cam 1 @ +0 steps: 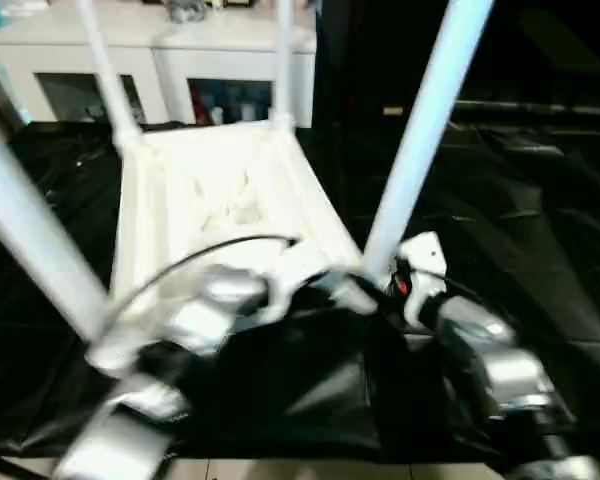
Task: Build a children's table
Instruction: Rotate leg to tighten
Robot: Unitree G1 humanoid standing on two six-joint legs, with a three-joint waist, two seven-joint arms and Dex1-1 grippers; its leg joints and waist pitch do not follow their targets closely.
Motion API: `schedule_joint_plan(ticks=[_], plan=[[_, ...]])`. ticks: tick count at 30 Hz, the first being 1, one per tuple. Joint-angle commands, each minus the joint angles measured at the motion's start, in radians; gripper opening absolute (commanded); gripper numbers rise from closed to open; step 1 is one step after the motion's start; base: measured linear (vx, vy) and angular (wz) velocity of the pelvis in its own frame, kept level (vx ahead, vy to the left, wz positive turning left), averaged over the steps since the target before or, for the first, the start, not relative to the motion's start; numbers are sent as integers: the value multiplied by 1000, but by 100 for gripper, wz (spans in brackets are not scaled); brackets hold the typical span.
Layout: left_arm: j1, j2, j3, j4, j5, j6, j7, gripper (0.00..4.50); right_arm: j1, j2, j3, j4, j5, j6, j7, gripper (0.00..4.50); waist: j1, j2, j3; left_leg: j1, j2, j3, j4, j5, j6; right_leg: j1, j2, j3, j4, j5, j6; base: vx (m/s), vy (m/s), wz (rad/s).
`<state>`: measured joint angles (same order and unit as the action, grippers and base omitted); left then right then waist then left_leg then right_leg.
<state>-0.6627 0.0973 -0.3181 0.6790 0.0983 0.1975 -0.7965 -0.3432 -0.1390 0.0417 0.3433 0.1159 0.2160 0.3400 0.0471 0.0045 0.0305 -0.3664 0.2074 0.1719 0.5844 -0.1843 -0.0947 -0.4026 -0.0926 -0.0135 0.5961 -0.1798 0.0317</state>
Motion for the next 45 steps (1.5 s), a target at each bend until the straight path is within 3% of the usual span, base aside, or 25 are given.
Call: schedule_joint_plan(ticks=[1, 3, 8, 9, 11, 17, 22, 28, 33, 40, 45], plan=[[-6, -50, 16, 44, -11, 0, 88, 0, 0, 32, -22, 65, 3, 62, -83, 263, -6, -11, -48, 4, 0, 8, -77, -256, 2, 33, -16, 11, -79, -277, -167, 0, 0, 0], [-16, -73, 11, 62, -1, -6, 111, 0, -21, 60, -13, 77, -5, 62, -106, 263, -5, -9, -51, 3, 0, 7, -75, -243, 6, 37, -17, 11, -76, -231, -174, 0, 0, 0], [-25, -84, 3, 80, 13, -27, 108, 0, -44, 79, 11, 84, -18, 35, -92, 263, -5, -11, -51, 0, -2, 8, -75, -235, 19, 41, -17, 10, -77, -216, -175, 0, 0, 0], [-25, -74, 4, 82, 10, -39, 91, 0, -47, 74, 14, 69, -11, 17, -62, 318, -5, -11, -50, 0, -1, 8, -76, -242, 21, 40, -18, 10, -79, -230, -173, 0, 0, 0], [-24, -65, 6, 85, 7, -49, 78, 0, -49, 66, 15, 58, -9, 4, -41, 334, -4, -12, -50, 0, -1, 8, -77, -251, 25, 40, -18, 10, -80, -247, -168, 0, 0, 0], [-10, 8, 22, 62, -7, -85, 7, 0, -44, -51, 29, -2, 15, -1, 140, 382, -6, -16, -49, -3, 1, 8, -75, -246, 43, 44, -19, 9, -81, -248, -175, 0, 0, 0], [14, 67, 28, 18, -31, -103, -94, 0, -17, -179, 54, -69, 49, 57, 344, 423, -6, -17, -48, -5, 4, 9, -75, -230, 59, 44, -20, 10, -78, -241, -185, 0, 0, 0], [41, 106, 20, -36, -59, -106, -182, 0, -2, -243, 86, -80, 44, 45, 439, 423, -8, -18, -50, -4, 5, 12, -70, -210, 67, 42, -19, 10, -71, -188, -221, 0, 0, 0], [49, 114, 25, -47, -63, -103, -202, 0, -12, -235, 75, -74, 59, 58, 446, 423, -8, -19, -48, -2, 6, 12, -73, -222, 61, 41, -20, 10, -73, -214, -217, 0, 0, 0], [57, 119, 20, -69, -68, -92, -234, 0, -24, -227, 78, -53, 57, 41, 449, 354, -7, -15, -50, -1, 6, 12, -71, -200, 63, 42, -19, 10, -68, -158, -232, 0, 0, 0], [65, 123, 19, -79, -69, -88, -246, 0, -33, -221, 79, -33, 51, 31, 445, 312, -8, -15, -49, -1, 6, 12, -72, -214, 59, 42, -20, 10, -69, -174, -234, 0, 0, 0]])
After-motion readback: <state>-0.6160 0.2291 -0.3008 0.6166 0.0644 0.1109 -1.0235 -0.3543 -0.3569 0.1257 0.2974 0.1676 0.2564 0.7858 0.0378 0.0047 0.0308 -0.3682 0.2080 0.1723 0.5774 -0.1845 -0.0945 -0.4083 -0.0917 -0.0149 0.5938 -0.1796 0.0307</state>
